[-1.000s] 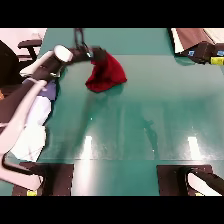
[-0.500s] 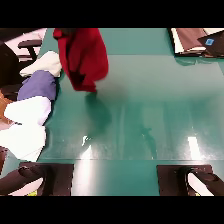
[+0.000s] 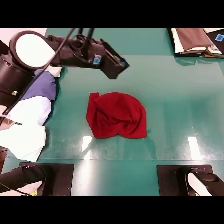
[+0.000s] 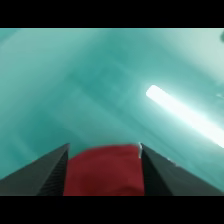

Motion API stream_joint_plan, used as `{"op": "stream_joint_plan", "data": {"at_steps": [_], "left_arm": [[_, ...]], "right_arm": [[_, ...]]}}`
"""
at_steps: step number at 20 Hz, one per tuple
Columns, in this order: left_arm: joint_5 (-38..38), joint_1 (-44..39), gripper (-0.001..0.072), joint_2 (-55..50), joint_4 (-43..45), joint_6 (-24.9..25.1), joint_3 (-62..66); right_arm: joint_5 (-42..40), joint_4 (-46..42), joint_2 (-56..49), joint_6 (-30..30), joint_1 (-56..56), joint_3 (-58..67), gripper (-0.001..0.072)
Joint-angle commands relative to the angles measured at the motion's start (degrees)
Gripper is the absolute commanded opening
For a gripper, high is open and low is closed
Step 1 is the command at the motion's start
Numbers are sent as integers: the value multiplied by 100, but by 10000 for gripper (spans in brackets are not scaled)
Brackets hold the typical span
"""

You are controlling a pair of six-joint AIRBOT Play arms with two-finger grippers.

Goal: Fold the shirts.

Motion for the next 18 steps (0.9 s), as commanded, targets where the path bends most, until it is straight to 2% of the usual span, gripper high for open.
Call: {"op": "stream_joint_plan", "data": {"at_steps": [1, 3, 5, 8, 12, 14, 18], "left_arm": [[-1047, 920, 518, 85, 164, -756, -17], [-1554, 1443, 518, 85, 166, -841, -431], [-1574, 1738, 518, 85, 146, -848, -1257], [-1152, 1856, 518, 83, 39, -951, -2697], [-455, 1853, 519, 83, -579, -942, -4144], [-140, 1790, 519, 81, -874, -848, -4592], [321, 1351, 518, 79, -892, -732, -4924]], "right_arm": [[70, 2, 13, 0, -2, 0, 15], [70, 2, 13, 0, -2, -9, 15], [68, 2, 11, 0, -2, -9, 15], [118, 2, -9, 0, -2, -9, 15], [448, 15, -258, 0, 35, -9, 15], [564, 15, -411, 0, 81, -9, 15], [800, 13, -684, 0, 81, -9, 14]]}}
